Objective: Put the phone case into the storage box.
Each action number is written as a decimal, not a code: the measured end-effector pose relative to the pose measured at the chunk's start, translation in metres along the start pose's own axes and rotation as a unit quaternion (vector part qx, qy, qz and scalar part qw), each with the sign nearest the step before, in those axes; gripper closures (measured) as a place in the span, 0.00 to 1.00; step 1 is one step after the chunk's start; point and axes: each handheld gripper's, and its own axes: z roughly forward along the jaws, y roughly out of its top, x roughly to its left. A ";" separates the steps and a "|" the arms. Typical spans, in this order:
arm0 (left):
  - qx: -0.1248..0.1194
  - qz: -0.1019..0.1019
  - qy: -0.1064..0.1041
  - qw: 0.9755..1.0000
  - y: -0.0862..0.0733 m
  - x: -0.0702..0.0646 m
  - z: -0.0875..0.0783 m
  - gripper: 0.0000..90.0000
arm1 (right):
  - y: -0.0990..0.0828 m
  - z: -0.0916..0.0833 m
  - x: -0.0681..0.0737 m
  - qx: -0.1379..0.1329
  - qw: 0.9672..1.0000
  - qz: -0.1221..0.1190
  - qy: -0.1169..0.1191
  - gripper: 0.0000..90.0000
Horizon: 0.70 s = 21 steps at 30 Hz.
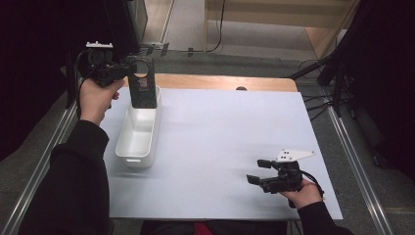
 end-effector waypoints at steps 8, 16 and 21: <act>-0.003 -0.001 0.006 1.000 0.004 0.006 0.010 0.79 | 0.001 0.001 0.000 -0.002 1.000 -0.003 0.003 0.24; -0.004 -0.002 0.012 1.000 0.002 0.012 0.019 0.79 | 0.001 0.002 0.001 -0.003 1.000 -0.004 0.006 0.24; -0.006 -0.002 0.019 1.000 0.000 0.017 0.024 0.79 | 0.001 0.002 0.001 -0.003 1.000 -0.004 0.006 0.24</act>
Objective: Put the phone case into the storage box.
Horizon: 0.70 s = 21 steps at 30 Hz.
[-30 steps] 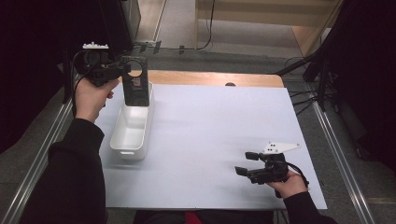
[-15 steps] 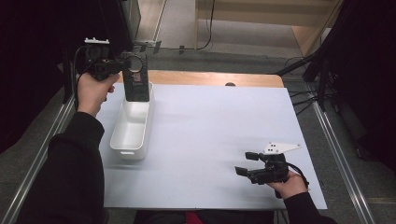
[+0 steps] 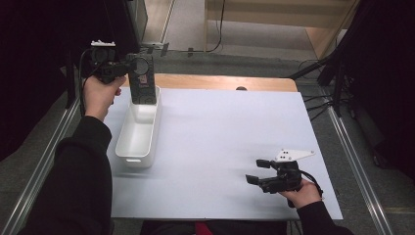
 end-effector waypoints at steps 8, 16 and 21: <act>0.003 -0.008 0.005 1.000 -0.005 0.009 0.009 0.79 | 0.000 0.001 0.000 -0.001 1.000 0.000 0.001 0.24; 0.006 -0.017 0.009 1.000 -0.011 0.014 0.018 0.79 | 0.001 0.003 0.000 0.002 1.000 0.001 0.003 0.24; 0.004 -0.017 0.008 1.000 -0.015 0.016 0.021 0.79 | 0.001 0.002 0.000 0.002 1.000 0.002 0.003 0.24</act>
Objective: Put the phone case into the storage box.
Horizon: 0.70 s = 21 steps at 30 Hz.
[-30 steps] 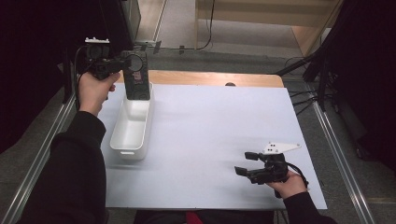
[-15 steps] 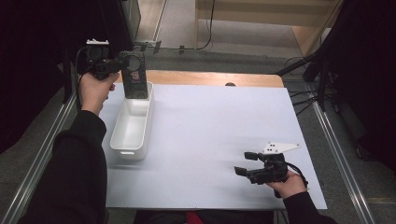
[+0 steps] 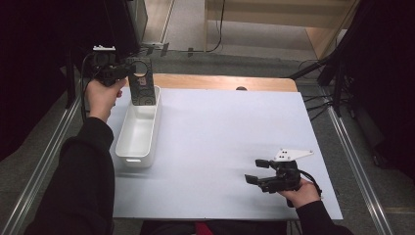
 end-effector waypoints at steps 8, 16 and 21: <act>0.005 -0.004 0.000 1.000 -0.010 0.004 0.008 0.79 | 0.000 0.001 0.000 0.001 1.000 -0.001 0.002 0.24; 0.009 0.001 0.001 1.000 -0.017 0.003 0.015 0.79 | 0.001 0.002 0.000 0.003 1.000 -0.003 0.002 0.24; 0.008 0.002 -0.003 1.000 -0.021 0.004 0.019 0.79 | 0.001 0.002 -0.001 0.002 1.000 -0.001 0.001 0.24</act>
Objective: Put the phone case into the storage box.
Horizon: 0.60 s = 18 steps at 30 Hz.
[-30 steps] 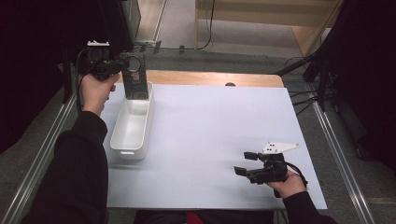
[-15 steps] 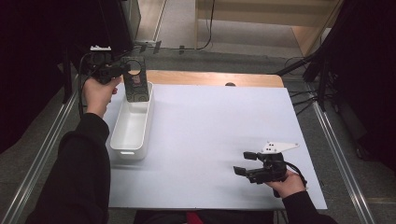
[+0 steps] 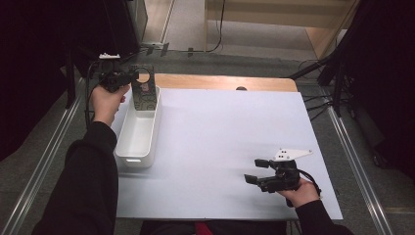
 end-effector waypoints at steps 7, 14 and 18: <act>0.001 -0.003 -0.007 1.000 -0.005 0.002 0.004 0.79 | 0.000 0.000 0.000 0.000 1.000 0.000 0.000 0.24; -0.004 -0.005 -0.011 1.000 -0.009 0.002 0.005 0.79 | 0.000 0.001 0.000 0.001 1.000 0.003 -0.002 0.24; -0.004 0.003 -0.011 1.000 -0.010 0.002 0.006 0.79 | 0.000 0.001 0.000 0.003 1.000 -0.002 0.000 0.24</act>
